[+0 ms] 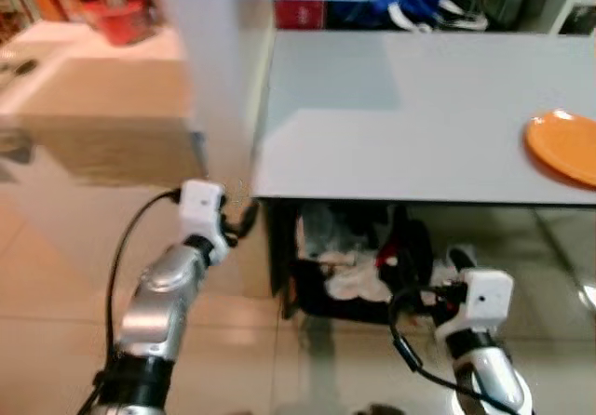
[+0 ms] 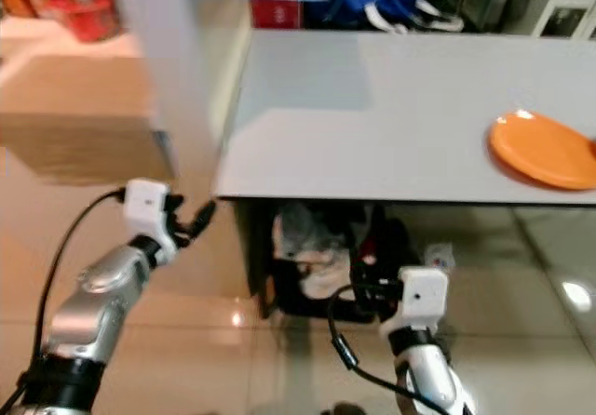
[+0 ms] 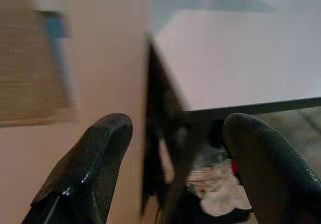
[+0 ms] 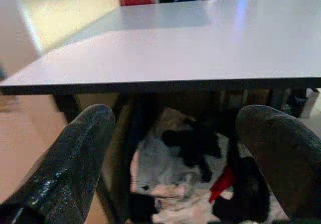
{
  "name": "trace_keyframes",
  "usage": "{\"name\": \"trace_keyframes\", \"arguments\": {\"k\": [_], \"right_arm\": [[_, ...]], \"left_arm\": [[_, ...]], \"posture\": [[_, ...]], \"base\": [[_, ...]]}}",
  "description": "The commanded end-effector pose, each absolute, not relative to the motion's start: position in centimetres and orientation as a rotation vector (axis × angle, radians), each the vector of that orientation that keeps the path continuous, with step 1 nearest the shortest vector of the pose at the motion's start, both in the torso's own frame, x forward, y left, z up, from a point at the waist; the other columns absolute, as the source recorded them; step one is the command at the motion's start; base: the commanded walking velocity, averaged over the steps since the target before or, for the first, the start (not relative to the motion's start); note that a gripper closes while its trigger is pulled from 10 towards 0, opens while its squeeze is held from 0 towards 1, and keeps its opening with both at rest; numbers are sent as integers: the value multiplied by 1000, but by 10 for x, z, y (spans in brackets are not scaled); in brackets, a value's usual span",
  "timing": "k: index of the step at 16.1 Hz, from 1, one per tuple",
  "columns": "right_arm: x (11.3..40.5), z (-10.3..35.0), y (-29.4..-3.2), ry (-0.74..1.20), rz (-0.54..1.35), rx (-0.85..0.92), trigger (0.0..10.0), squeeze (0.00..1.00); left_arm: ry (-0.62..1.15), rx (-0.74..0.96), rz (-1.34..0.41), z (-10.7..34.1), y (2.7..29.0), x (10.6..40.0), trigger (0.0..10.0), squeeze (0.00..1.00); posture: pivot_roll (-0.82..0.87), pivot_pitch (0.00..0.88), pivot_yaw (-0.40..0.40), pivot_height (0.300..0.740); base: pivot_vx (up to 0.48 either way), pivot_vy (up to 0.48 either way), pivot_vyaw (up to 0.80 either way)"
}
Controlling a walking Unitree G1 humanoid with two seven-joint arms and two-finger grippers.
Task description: Setting the table
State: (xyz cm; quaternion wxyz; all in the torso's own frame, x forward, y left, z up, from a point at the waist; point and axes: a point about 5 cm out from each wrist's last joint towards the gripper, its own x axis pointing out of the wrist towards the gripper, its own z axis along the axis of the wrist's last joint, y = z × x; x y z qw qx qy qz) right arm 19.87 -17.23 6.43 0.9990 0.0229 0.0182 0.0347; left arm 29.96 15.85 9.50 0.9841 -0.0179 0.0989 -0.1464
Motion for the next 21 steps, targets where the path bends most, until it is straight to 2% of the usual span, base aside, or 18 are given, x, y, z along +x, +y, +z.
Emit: {"name": "trace_keyframes", "arguments": {"k": [1, 7, 12, 16, 19, 21], "right_arm": [[200, 68, -179, 25, 57, 35, 10000, 0], [207, 86, -178, -53, 54, -3, 10000, 0], [207, 97, -174, -90, 68, -16, 10000, 0], [193, 98, -170, -63, 97, -10, 10000, 0], [193, 98, -166, -63, 113, -39, 10000, 0], [191, 99, -168, -80, 84, -53, 10000, 0]], "left_arm": [[176, -29, -309, 98, 151, 302, 10000, 0], [143, -5, -281, 95, 162, 292, 10000, 0], [129, 20, -215, 101, 194, 272, 10000, 0], [55, 58, -238, 119, 187, 261, 10000, 0], [15, -4, -312, 130, 169, 266, 10000, 0], [44, -73, -271, 124, 177, 257, 10000, 0]], "posture": [[-139, 24, 33, 727], [-140, 30, 34, 727], [-121, 33, 43, 727], [-114, 46, 39, 727], [-117, 50, 34, 727], [-120, 48, 32, 727]], "base": [[0, 476, 0], [0, 476, 0], [0, 467, 0], [0, 329, 0], [0, 0, 0], [0, 189, 0]]}}
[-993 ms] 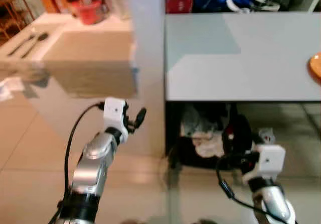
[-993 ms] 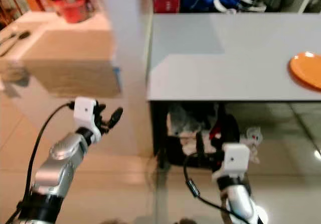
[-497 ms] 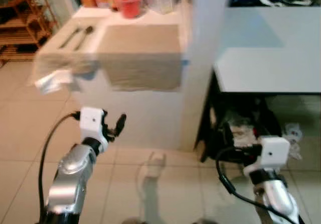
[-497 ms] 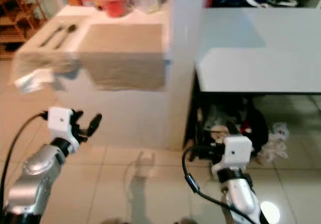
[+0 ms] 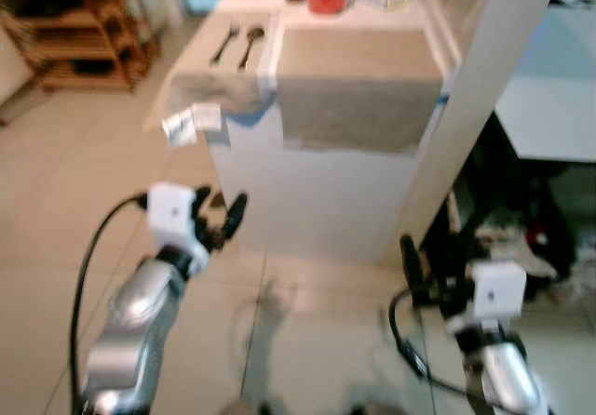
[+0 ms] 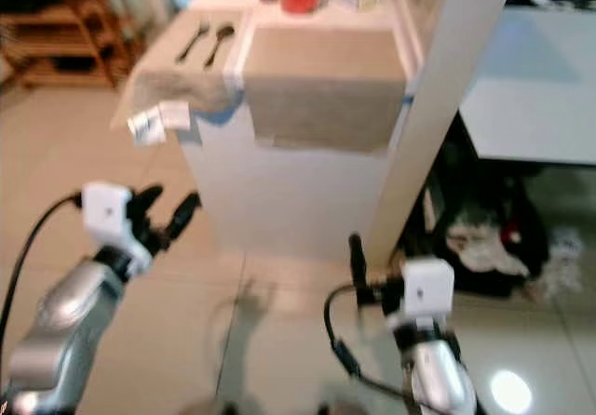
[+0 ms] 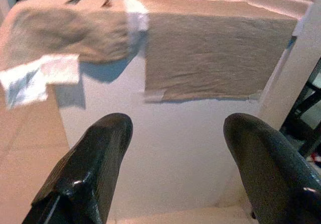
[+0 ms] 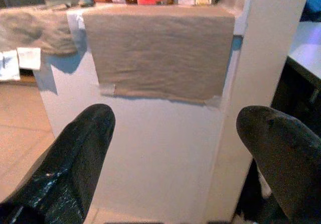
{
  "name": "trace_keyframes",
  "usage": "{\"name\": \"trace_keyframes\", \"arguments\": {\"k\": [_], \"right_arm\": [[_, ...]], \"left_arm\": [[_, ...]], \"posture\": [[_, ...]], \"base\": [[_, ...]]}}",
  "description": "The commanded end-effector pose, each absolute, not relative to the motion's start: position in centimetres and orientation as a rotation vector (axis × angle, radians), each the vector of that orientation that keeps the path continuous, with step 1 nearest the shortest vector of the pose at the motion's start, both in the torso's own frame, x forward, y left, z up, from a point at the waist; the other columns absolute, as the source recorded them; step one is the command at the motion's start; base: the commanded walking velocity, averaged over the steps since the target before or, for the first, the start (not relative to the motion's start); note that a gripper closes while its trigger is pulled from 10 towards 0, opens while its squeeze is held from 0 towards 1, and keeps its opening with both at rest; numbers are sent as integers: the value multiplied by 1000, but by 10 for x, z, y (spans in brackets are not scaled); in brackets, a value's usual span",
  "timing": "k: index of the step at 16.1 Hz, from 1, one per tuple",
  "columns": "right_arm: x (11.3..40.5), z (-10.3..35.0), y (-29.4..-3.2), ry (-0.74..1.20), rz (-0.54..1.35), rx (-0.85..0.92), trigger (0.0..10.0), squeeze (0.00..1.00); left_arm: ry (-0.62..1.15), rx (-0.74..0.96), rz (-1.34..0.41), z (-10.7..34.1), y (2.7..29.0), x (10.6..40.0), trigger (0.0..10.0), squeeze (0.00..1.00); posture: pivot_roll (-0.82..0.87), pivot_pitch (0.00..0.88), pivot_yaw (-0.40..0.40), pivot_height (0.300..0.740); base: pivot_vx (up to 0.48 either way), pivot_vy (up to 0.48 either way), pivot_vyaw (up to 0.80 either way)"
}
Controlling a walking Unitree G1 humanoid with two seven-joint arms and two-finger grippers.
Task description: Setting the table
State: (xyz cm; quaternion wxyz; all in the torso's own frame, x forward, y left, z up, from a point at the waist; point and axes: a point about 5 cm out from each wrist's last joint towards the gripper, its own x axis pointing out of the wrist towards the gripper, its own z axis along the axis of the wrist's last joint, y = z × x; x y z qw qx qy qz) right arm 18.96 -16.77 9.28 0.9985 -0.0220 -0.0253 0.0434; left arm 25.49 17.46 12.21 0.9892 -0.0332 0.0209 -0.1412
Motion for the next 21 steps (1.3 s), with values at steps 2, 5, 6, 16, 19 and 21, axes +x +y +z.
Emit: {"name": "trace_keyframes", "arguments": {"k": [2, 5, 6, 16, 19, 21], "right_arm": [[188, 96, -172, -73, 58, -50, 10000, 0], [188, 93, -176, -76, 54, -50, 10000, 0], [190, 94, -175, -85, 61, -54, 10000, 0], [206, 116, -171, -193, 39, -81, 10000, 0], [204, 116, -169, -186, 44, -74, 10000, 0], [203, 119, -166, -188, 45, -70, 10000, 0]], "left_arm": [[32, -72, -261, 124, 183, 243, 10000, 0], [14, -64, -273, 127, 173, 239, 10000, 0], [3, -70, -268, 130, 171, 243, 10000, 0], [-57, -21, -223, 143, 168, 268, 10000, 0], [-60, -11, -230, 143, 168, 268, 10000, 0], [-64, 26, -281, 146, 159, 272, 10000, 0]], "posture": [[-120, 53, 32, 727], [-110, 45, 25, 727], [-104, 37, 25, 727], [-99, 7, 23, 727], [-98, 9, 21, 727], [-100, 14, 24, 727]], "base": [[0, 174, 0], [0, 0, 0], [0, 0, 0], [372, 304, 0], [370, 305, 0], [377, 296, 0]]}}
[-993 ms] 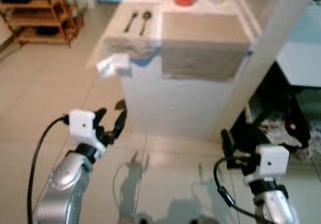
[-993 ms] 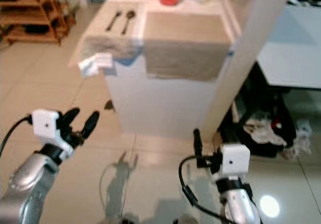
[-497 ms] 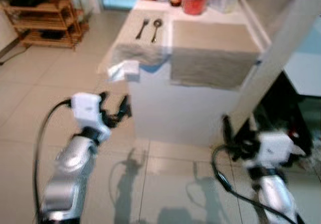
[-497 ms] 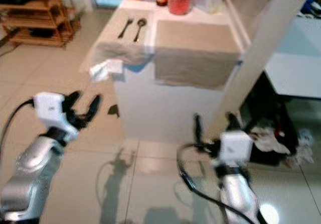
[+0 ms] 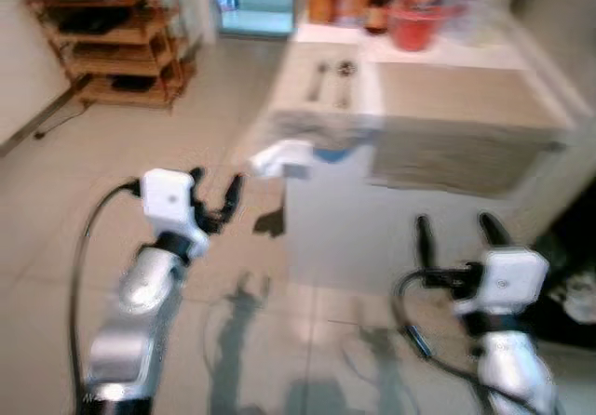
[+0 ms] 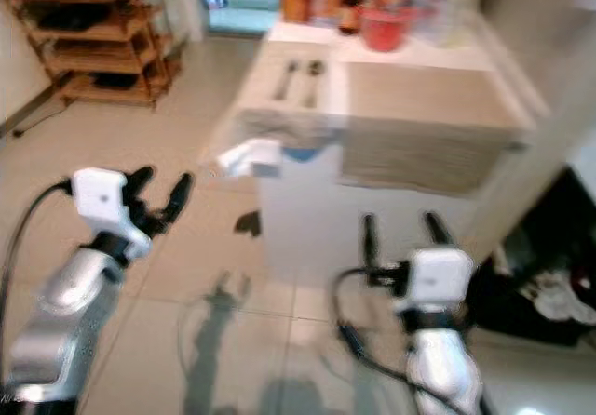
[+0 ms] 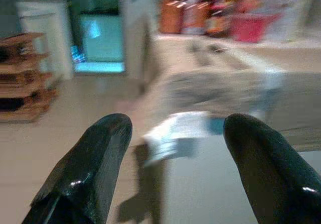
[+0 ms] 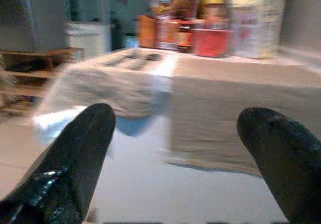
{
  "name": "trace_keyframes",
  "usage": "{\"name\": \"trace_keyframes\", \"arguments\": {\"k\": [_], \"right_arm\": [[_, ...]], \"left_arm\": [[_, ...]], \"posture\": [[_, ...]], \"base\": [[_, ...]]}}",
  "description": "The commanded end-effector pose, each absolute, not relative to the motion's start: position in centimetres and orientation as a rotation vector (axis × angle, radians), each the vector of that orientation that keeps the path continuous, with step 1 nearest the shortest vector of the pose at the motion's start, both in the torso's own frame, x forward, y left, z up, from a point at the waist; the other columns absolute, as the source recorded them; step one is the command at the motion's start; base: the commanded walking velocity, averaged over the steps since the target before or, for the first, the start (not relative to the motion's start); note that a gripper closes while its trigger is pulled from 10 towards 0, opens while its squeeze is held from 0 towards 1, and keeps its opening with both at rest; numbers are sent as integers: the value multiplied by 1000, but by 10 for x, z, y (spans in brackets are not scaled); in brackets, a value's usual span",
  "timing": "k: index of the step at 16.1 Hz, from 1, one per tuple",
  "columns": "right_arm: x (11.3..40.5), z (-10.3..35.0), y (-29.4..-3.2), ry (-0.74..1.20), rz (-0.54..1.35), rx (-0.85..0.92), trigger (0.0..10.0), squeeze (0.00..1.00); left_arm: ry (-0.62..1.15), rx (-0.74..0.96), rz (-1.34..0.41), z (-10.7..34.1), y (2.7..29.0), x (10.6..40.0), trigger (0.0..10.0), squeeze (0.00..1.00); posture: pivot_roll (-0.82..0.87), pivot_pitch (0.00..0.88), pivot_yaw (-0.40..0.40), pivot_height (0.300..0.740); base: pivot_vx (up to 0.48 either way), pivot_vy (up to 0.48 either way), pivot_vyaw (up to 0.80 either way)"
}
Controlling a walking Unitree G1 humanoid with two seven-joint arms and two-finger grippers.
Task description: Setting the table
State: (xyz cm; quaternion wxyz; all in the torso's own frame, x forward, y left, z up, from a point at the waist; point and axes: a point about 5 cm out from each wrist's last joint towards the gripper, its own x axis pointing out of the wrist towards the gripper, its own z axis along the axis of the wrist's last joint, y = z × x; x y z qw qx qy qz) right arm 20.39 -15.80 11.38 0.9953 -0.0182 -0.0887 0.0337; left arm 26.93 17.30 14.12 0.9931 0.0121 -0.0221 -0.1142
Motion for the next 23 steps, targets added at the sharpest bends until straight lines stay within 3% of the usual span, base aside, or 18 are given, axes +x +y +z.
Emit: {"name": "trace_keyframes", "arguments": {"k": [1, 5, 9, 23], "right_arm": [[202, 119, -166, -187, 45, -69, 10000, 0], [201, 116, -165, -172, 45, -70, 10000, 0], [201, 111, -167, -156, 47, -72, 10000, 0], [199, 104, -170, -142, 40, -74, 10000, 0]], "left_arm": [[-54, 40, -308, 145, 156, 273, 10000, 0], [-36, 17, -294, 141, 159, 275, 10000, 0], [-36, 16, -289, 140, 158, 277, 10000, 0], [-36, 50, -297, 138, 157, 283, 10000, 0]], "posture": [[-101, 14, 24, 727], [-106, 12, 25, 727], [-109, 16, 24, 727], [-119, 25, 35, 727]], "base": [[401, 262, 0], [0, 0, 0], [0, -437, 0], [284, -381, 0]]}}
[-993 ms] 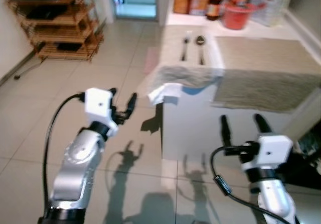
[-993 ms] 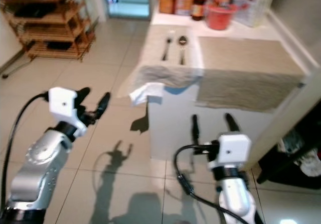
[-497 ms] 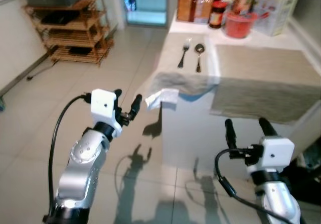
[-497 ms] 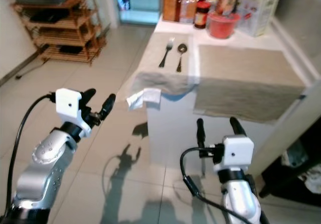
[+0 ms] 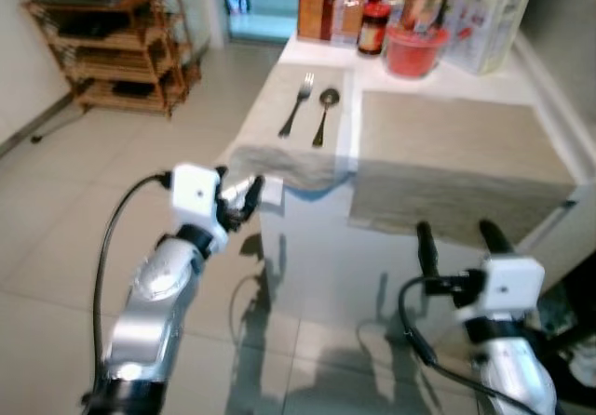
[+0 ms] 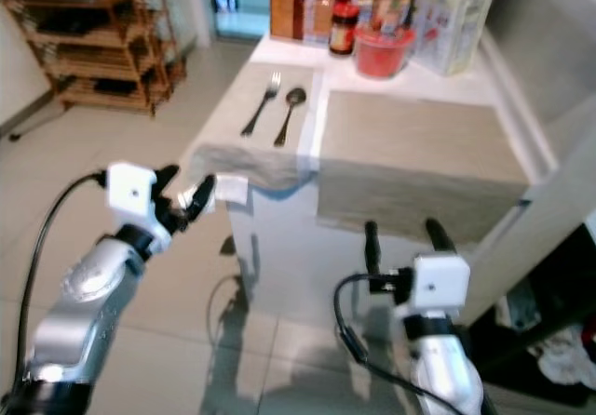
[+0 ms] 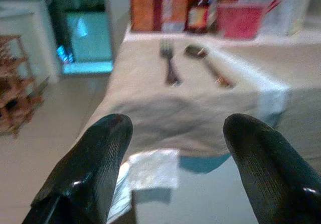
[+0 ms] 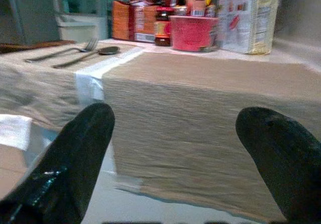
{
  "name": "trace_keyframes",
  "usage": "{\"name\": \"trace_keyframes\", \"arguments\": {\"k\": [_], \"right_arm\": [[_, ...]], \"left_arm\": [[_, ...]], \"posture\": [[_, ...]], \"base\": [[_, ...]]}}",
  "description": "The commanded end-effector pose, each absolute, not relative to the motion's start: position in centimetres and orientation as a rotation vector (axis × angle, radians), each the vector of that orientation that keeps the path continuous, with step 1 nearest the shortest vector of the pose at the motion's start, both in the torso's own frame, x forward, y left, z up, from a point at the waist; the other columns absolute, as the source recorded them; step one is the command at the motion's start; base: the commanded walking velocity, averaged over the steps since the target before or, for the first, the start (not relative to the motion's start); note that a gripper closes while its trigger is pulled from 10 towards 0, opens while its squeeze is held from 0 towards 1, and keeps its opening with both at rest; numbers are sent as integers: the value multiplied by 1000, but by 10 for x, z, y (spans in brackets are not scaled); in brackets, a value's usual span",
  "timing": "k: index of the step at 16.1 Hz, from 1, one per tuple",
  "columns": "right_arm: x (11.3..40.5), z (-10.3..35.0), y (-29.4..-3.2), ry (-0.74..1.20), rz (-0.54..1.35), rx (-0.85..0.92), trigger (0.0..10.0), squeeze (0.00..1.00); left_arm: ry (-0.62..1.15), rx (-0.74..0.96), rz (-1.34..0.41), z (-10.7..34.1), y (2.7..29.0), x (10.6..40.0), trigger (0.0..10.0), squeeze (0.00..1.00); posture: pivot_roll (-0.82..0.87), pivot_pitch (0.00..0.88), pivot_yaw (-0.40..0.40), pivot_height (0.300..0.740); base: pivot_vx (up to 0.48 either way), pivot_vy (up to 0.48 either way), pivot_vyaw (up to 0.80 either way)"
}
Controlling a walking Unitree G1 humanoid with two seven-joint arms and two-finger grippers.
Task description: Setting the table
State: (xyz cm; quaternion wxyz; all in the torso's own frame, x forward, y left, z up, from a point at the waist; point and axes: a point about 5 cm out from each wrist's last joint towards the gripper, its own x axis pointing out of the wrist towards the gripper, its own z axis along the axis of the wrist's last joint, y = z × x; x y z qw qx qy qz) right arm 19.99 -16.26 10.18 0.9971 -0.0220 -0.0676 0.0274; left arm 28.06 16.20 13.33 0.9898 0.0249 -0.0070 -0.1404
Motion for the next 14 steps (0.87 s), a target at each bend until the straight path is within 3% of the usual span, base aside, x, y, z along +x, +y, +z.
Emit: {"name": "trace_keyframes", "arguments": {"k": [1, 3, 14], "right_arm": [[199, 104, -170, -141, 40, -74, 10000, 0], [199, 106, -170, -148, 42, -76, 10000, 0], [203, 108, -166, -163, 55, -77, 10000, 0]], "left_arm": [[-43, 60, -288, 139, 158, 283, 10000, 0], [-86, 58, -286, 147, 158, 284, 10000, 0], [-136, 79, -320, 161, 147, 291, 10000, 0]], "posture": [[-118, 26, 35, 727], [-115, 23, 34, 727], [-115, 0, 38, 727]], "base": [[0, 0, 0], [120, 0, 0], [426, 23, 0]]}}
